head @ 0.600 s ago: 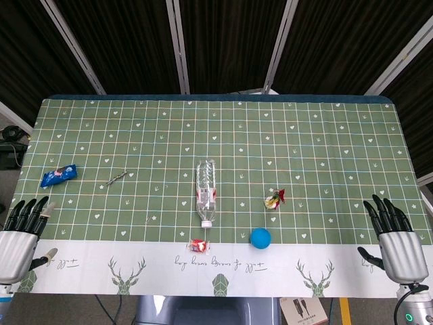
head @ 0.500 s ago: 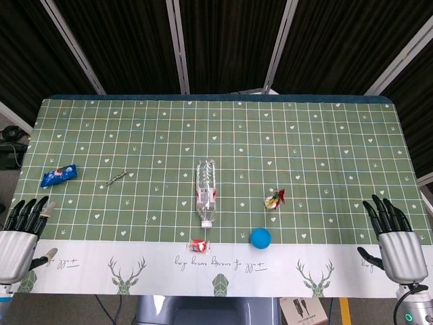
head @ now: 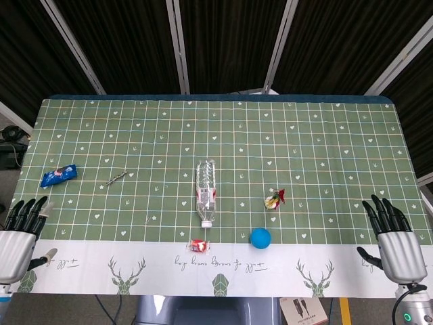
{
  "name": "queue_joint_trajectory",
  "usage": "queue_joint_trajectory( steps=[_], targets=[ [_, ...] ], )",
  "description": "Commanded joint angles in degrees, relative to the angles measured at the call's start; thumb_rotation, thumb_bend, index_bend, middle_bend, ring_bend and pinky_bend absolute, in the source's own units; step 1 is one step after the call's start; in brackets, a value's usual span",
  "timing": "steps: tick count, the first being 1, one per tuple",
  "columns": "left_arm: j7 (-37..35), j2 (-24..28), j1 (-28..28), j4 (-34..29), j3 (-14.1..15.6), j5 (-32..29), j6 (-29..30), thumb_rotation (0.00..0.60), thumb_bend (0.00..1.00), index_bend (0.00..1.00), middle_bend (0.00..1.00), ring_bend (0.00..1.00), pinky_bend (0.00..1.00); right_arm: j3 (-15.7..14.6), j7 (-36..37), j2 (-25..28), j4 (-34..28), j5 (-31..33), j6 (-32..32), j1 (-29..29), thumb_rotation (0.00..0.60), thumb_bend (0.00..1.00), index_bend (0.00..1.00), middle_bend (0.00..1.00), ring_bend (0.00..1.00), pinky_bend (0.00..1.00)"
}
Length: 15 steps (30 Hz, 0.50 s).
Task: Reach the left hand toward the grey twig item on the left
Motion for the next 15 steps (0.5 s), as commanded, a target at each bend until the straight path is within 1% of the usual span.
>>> queue_joint_trajectory(
  steps=[1,4,7,10,11,15],
  targets=[
    [-1.27,0.39,-0.17,-1.58,-0.02,-1.46,-1.33,0.6,0.0,0.0,0.0,0.0,0.0,0.0,0.08,0.04,-0.08,0.12,0.05,-0.08,0.6,0.0,0.08,0.0,0.0,0.16],
    [-1.87,0.82,-0.71,-3.47,-0.45,-3.3,-3.05,0.6,0.02,0.0,0.0,0.0,0.0,-0.01,0.34,0.11,-0.21,0.18,0.06,-0.12,0.6,0.0,0.08,0.0,0.0,0.16],
    [-1.05,1.23,-1.93,-6.28,-1.88,-6.5,-5.62,0.6,0.1,0.05,0.0,0.0,0.0,-0.09,0.77,0.25,-0.17,0.08,-0.14,-0.02,0.6,0.0,0.08,0.0,0.0,0.16],
    [2.17,0.72,-3.91,-8.41,-4.55,-9.82,-7.63,0.6,0.12,0.15,0.0,0.0,0.0,-0.15,1.39,0.38,-0.2,0.03,-0.25,0.03,0.6,0.0,0.08,0.0,0.0,0.16],
    [4.08,-0.11,-5.01,-9.22,-6.11,-11.71,-8.49,0.6,0.12,0.17,0.0,0.0,0.0,-0.2,1.63,0.46,-0.25,0.0,-0.26,0.02,0.6,0.0,0.08,0.0,0.0,0.16],
    [9.94,-3.27,-8.45,-11.61,-10.39,-19.38,-12.0,0.6,0.14,0.23,0.0,0.0,0.0,-0.32,2.26,0.64,-0.54,-0.11,-0.25,-0.01,0.6,0.0,0.08,0.0,0.0,0.16]
  ],
)
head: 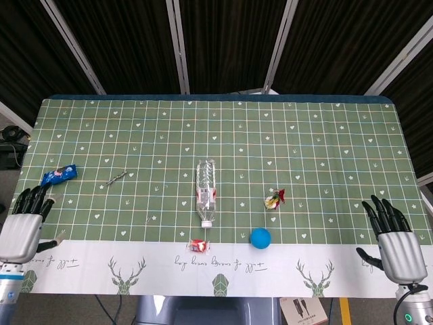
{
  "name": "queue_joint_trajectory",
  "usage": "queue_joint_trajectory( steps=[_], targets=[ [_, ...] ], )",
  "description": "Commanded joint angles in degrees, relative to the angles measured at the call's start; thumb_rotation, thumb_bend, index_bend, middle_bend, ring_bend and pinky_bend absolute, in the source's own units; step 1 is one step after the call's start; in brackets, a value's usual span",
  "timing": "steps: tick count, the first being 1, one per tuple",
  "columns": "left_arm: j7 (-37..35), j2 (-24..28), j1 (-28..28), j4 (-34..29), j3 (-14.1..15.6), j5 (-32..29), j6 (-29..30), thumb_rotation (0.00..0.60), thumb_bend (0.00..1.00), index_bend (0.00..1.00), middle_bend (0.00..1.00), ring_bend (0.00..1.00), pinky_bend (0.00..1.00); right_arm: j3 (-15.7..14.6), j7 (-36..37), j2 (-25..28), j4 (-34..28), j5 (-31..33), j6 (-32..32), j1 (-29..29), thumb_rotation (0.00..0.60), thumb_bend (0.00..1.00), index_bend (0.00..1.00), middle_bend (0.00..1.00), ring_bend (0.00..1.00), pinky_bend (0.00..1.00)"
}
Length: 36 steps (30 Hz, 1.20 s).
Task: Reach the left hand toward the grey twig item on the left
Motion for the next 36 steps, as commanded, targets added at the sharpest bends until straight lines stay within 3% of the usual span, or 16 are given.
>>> queue_joint_trajectory(
  steps=[1,7,12,24,36],
  targets=[
    [6.95,-3.73,-4.47,-3.15,-5.34,-9.01,-4.48,0.6,0.15,0.24,0.0,0.0,0.0,-0.11,0.25,0.12,-0.12,-0.09,-0.05,-0.01,0.6,0.0,0.08,0.0,0.0,0.16],
    [19.5,-11.09,-12.54,-2.34,-12.77,-24.02,-7.76,0.6,0.15,0.32,0.0,0.0,0.0,-0.08,1.47,0.42,-0.47,0.59,-0.63,0.05,0.6,0.0,0.08,0.0,0.0,0.16],
    [29.91,-20.02,-21.15,4.37,-18.36,-36.57,-7.79,0.6,0.17,0.36,0.0,0.0,0.0,-0.05,2.77,0.9,-1.13,1.34,-1.44,0.21,0.6,0.0,0.08,0.0,0.0,0.16],
    [38.27,-32.87,-31.83,19.61,-22.65,-48.6,-5.22,0.6,0.19,0.38,0.0,0.0,0.0,-0.26,4.49,1.62,-2.19,1.69,-2.14,0.31,0.6,0.0,0.08,0.0,0.0,0.16],
    [39.46,-40.51,-38.34,33.88,-23.79,-52.02,-7.12,0.6,0.21,0.41,0.0,0.0,0.0,-0.2,5.86,2.19,-2.98,2.3,-2.67,0.38,0.6,0.0,0.08,0.0,0.0,0.16]
  ],
)
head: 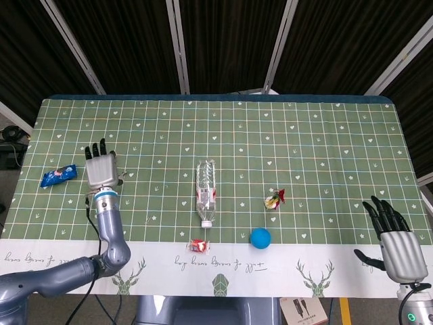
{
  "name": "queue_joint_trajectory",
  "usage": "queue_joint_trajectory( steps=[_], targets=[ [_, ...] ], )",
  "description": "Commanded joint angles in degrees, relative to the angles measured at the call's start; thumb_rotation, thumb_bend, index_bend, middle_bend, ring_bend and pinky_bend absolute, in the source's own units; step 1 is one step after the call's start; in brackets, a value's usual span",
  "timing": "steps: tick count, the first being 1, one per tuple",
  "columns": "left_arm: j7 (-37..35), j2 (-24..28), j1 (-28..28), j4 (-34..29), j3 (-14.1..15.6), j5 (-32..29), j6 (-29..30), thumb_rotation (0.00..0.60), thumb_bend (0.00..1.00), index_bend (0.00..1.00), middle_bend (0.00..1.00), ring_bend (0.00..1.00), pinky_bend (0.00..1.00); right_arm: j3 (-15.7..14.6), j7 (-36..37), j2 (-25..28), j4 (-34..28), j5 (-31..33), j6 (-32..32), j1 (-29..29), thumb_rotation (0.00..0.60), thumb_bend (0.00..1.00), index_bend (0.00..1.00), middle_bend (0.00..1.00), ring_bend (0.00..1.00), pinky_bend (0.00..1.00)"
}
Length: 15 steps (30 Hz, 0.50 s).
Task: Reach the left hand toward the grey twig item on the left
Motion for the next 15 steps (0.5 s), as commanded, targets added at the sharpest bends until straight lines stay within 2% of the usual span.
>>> queue_joint_trajectory(
  steps=[1,6,15],
  targets=[
    [0.2,-2.21,-1.92,3.99,-0.58,-1.37,-1.37,0.6,0.21,0.41,0.0,0.0,0.0,0.07,0.21,0.09,-0.13,0.19,-0.1,0.01,0.6,0.0,0.08,0.0,0.0,0.16],
    [-0.68,-3.83,-2.93,7.07,-0.86,-2.08,-2.89,0.6,0.23,0.45,0.0,0.0,0.0,0.05,0.43,0.25,-0.4,0.35,-0.35,0.07,0.6,0.0,0.08,0.0,0.0,0.16],
    [0.96,-7.22,-4.43,13.65,-0.51,-3.97,-4.41,0.6,0.23,0.44,0.0,0.0,0.0,0.1,0.7,0.36,-0.67,0.62,-0.5,0.08,0.6,0.0,0.09,0.0,0.0,0.16]
  ],
)
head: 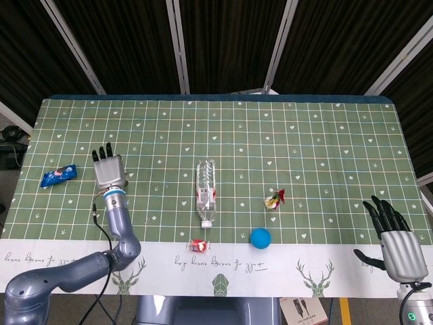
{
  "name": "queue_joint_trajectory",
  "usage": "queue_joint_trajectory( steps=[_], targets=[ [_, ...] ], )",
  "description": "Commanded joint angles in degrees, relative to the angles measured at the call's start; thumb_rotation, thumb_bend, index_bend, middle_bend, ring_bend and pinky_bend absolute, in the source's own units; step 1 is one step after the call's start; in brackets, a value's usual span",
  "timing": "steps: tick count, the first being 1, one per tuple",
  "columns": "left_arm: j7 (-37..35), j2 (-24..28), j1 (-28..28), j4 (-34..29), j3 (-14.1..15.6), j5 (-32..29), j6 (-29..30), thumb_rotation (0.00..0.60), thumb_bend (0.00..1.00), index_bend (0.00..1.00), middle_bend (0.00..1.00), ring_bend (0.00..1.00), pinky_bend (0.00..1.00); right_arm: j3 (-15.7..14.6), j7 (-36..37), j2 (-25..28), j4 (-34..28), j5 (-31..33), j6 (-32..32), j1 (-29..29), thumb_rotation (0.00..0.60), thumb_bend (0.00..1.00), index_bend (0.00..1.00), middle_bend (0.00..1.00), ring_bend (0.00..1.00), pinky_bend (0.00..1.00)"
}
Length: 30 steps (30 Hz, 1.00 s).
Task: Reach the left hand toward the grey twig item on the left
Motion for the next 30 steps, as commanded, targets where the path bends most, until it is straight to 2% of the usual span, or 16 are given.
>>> queue_joint_trajectory(
  steps=[1,20,30],
  targets=[
    [0.55,-0.94,-0.43,1.77,0.06,-0.57,-0.46,0.6,0.23,0.44,0.0,0.0,0.0,0.0,0.15,0.05,-0.07,0.08,0.0,-0.04,0.6,0.0,0.09,0.0,0.0,0.16],
    [-0.28,-2.17,-0.71,6.28,-0.9,-1.48,-4.08,0.6,0.24,0.45,0.0,0.0,0.0,0.01,0.49,0.24,-0.36,0.26,-0.14,-0.05,0.6,0.0,0.09,0.0,0.0,0.16],
    [-0.81,-2.65,-1.15,8.03,-1.47,-1.63,-5.5,0.6,0.32,0.47,0.0,0.0,0.0,0.08,0.72,0.33,-0.43,0.53,-0.28,-0.04,0.6,0.0,0.09,0.0,0.0,0.16]
  ],
)
